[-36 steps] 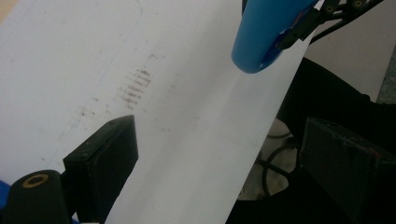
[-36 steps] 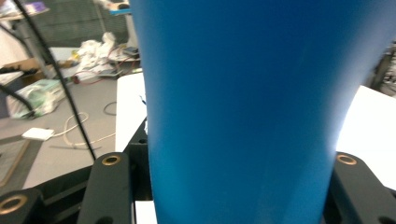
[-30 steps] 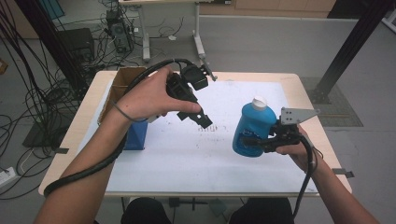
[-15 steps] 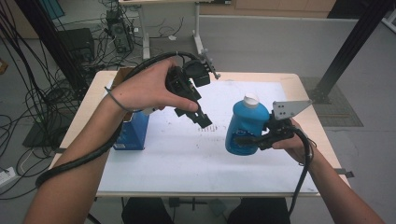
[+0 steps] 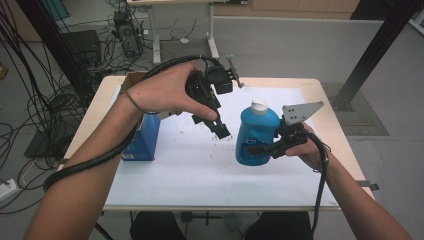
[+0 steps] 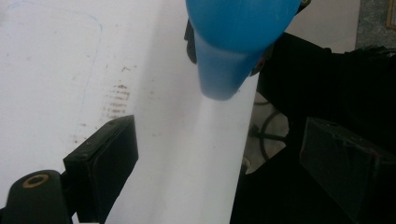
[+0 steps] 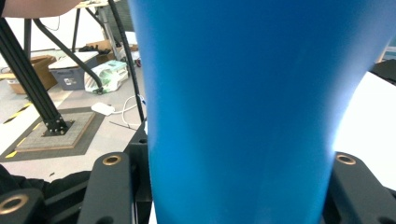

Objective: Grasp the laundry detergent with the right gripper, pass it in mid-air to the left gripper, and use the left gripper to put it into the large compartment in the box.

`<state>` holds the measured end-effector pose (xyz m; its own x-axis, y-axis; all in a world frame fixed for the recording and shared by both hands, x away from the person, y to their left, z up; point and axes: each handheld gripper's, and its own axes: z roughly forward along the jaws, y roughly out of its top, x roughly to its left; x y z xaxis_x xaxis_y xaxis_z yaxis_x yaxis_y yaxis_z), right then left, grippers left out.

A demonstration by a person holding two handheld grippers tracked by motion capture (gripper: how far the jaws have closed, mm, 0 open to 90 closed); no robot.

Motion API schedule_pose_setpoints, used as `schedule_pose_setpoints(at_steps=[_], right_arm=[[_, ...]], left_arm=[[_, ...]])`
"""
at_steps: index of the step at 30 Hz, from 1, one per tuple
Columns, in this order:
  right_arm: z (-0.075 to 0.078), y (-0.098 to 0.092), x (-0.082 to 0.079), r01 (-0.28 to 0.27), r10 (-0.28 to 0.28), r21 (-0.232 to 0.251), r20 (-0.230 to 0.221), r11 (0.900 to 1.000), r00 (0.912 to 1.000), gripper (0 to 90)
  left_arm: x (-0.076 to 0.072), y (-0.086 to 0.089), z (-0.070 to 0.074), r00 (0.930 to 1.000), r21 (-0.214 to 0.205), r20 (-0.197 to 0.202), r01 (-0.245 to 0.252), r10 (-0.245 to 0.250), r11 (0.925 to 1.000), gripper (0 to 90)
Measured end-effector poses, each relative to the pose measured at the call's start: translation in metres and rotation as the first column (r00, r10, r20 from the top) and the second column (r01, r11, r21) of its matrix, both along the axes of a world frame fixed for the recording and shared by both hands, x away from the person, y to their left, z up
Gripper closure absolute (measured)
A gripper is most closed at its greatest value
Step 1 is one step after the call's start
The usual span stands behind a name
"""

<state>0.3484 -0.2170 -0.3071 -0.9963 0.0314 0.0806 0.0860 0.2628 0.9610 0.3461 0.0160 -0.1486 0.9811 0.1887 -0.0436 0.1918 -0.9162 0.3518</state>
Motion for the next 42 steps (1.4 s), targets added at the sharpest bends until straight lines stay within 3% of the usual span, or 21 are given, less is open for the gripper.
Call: schedule_pose_setpoints(at_steps=[22, 42], right_arm=[[0.006, 0.029, 0.002, -0.068, 0.069, -0.04, 0.01, 0.9969, 0.9976, 43.7], [0.012, 0.046, 0.001, -0.099, 0.1, -0.046, 0.032, 0.9941, 0.9944, 43.7]], left_arm=[[-0.005, -0.02, 0.002, 0.9991, 0.051, 0.002, 0.042, -0.043, 0.9978, 11.8], [-0.007, -0.037, -0.004, 0.998, 0.054, -0.007, 0.063, -0.063, 0.9965, 11.9]])
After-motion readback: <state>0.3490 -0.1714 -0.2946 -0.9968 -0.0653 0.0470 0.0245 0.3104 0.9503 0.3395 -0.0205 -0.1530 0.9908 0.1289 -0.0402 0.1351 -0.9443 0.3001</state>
